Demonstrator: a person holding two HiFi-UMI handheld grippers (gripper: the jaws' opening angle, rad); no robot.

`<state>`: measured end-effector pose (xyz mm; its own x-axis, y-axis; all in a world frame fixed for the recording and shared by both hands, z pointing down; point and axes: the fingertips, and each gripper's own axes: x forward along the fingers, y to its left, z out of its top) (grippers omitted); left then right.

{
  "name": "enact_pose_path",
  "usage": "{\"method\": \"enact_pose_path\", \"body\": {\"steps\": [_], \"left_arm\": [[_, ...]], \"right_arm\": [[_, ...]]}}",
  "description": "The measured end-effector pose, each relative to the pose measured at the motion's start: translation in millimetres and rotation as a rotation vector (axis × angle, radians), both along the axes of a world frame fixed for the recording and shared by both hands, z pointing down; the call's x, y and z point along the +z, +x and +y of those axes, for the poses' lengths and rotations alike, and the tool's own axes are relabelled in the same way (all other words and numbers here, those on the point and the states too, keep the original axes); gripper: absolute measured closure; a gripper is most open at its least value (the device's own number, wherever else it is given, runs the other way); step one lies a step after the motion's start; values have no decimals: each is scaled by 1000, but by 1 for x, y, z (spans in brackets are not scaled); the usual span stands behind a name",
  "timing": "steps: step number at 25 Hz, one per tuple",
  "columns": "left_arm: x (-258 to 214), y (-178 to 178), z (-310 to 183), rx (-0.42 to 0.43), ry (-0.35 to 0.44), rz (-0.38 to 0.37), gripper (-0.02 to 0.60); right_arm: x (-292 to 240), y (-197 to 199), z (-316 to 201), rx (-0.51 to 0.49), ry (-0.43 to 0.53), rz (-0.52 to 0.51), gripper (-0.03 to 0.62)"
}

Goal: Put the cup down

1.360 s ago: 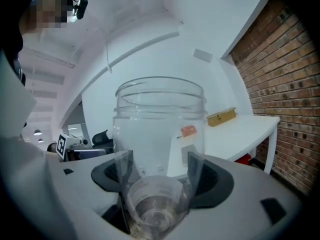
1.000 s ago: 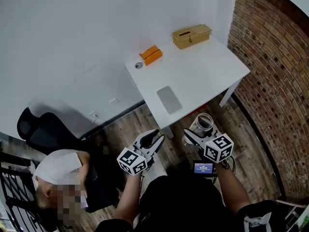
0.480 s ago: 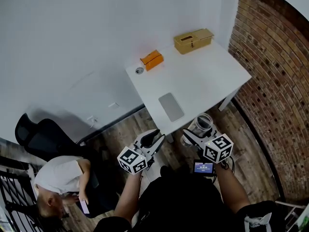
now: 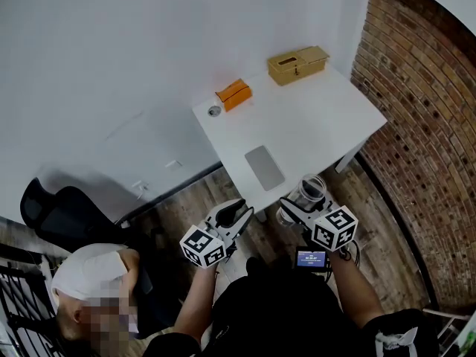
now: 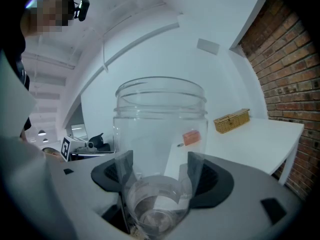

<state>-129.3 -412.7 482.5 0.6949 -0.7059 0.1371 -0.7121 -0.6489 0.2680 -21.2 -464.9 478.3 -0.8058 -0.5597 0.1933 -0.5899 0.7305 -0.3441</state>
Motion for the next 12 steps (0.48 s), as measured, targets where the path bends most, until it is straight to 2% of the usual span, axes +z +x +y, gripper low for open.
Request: {"method": "enact_pose_path", "body": {"steps": [6,9,12], "left_arm": [[0,-3,-6,-14,-5,0,451],[0,-5,-9,-20,-13,-3,451],[1,-10,-9,-26,-27,-5,449]], "right_arm": [[10,2,-11,-20,-13,22,243],[24,6,-26,-47,-11,98,243],[33,9,-58,-35,32,190,243]]}}
